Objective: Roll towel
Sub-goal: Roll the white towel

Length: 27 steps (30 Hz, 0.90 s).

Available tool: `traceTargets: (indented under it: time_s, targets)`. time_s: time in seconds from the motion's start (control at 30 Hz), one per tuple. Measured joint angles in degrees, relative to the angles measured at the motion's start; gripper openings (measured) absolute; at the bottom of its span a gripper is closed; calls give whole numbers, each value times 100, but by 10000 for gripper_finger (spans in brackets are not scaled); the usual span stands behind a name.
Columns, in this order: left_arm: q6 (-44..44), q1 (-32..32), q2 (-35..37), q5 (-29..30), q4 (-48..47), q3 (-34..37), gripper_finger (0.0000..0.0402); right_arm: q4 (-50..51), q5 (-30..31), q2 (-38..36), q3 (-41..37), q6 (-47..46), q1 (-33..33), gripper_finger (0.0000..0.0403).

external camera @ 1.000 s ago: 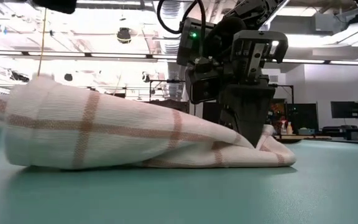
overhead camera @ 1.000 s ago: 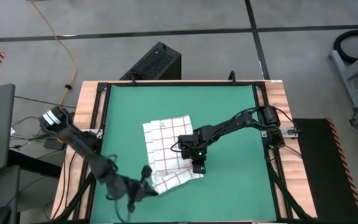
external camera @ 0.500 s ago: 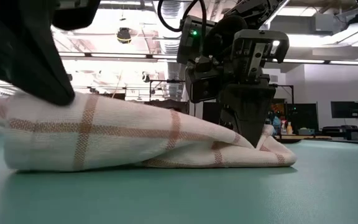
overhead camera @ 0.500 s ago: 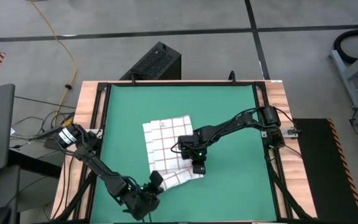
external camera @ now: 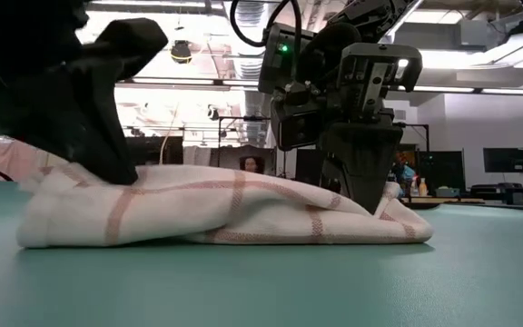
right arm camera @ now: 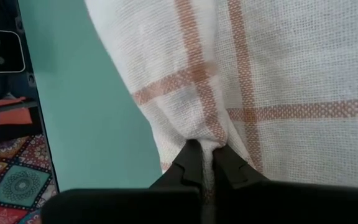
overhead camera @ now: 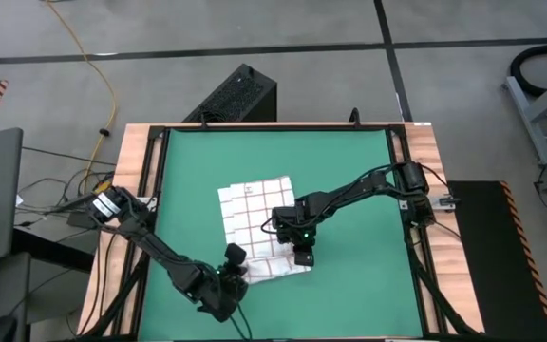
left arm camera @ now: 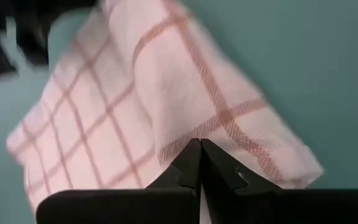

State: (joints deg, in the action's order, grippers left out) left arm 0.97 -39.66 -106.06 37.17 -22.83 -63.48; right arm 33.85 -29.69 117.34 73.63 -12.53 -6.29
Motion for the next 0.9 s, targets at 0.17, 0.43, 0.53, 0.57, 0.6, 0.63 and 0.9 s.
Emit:
traceTargets:
  time_s: [0.17,0.43,0.53,0.57,0.6,0.63,0.9]
  targets:
    - [350,25,0,-77,-252,0,0,9,-2,0,0,39,-4,19]
    - [846,22,14,-351,824,846,0,14,27,0,-2,-33,-10,45]
    - [970,-1,31,-249,1507,1291,0,4,44,0,-2,-5,-12,68]
    - [1002,-11,34,-212,1601,1369,0,-12,22,-4,-2,43,-10,73]
    - [1028,-19,34,-196,1615,1413,0,-9,-9,-40,-2,63,-10,77]
    - [1045,-25,33,-186,1615,1443,0,5,-28,-113,-2,61,-10,80]
    - [1226,-26,28,-175,1361,1478,0,93,933,-1089,-27,279,-206,85]
